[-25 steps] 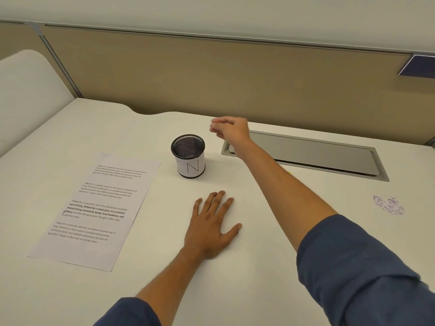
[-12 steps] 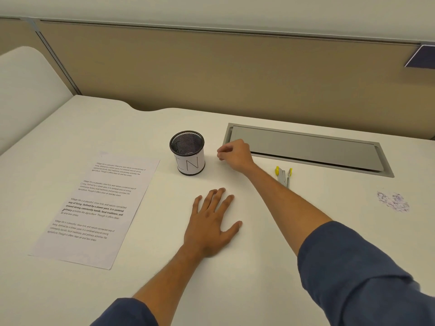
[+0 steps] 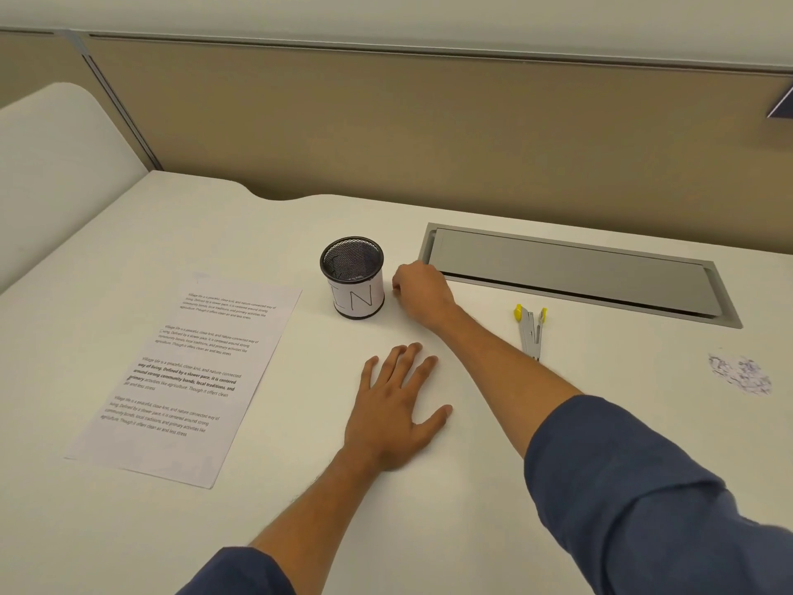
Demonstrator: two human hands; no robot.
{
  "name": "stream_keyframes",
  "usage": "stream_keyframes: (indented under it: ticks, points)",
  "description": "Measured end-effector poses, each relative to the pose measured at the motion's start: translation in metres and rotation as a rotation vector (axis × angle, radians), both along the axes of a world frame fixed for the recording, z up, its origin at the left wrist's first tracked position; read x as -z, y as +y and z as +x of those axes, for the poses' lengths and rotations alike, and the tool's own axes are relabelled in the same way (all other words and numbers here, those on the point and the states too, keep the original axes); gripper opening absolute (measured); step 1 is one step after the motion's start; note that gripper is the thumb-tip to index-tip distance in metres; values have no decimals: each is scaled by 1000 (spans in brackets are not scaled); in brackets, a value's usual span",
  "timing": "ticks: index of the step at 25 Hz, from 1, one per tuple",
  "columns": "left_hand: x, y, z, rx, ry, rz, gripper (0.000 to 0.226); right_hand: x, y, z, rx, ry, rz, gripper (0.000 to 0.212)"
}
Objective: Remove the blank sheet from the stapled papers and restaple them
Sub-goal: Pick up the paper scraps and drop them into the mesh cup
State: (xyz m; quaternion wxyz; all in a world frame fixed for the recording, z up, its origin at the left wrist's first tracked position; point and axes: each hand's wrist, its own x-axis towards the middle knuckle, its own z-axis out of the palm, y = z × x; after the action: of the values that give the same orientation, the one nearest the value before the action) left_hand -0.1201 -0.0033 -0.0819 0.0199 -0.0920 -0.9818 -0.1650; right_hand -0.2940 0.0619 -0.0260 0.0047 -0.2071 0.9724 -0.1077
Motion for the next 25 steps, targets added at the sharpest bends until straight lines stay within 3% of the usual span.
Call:
stream_keyframes:
  ticks: [10, 17, 20, 22, 25]
  points:
    - [1, -1, -2, 1, -15, -17, 71, 0, -11, 17, -40, 86, 237, 25]
    - [0, -1, -1, 7, -4, -14, 72, 12, -4, 35, -25, 138, 254, 27]
    - [0, 0, -1, 7, -4, -5, 71, 11, 2, 37, -36, 75, 243, 25]
    - [0, -1, -1, 6, -8, -8, 70, 6, 6, 34, 71, -88, 100, 25]
    - [1, -2, 1, 5, -4, -8, 68, -5, 14, 24, 424, -342, -502, 28]
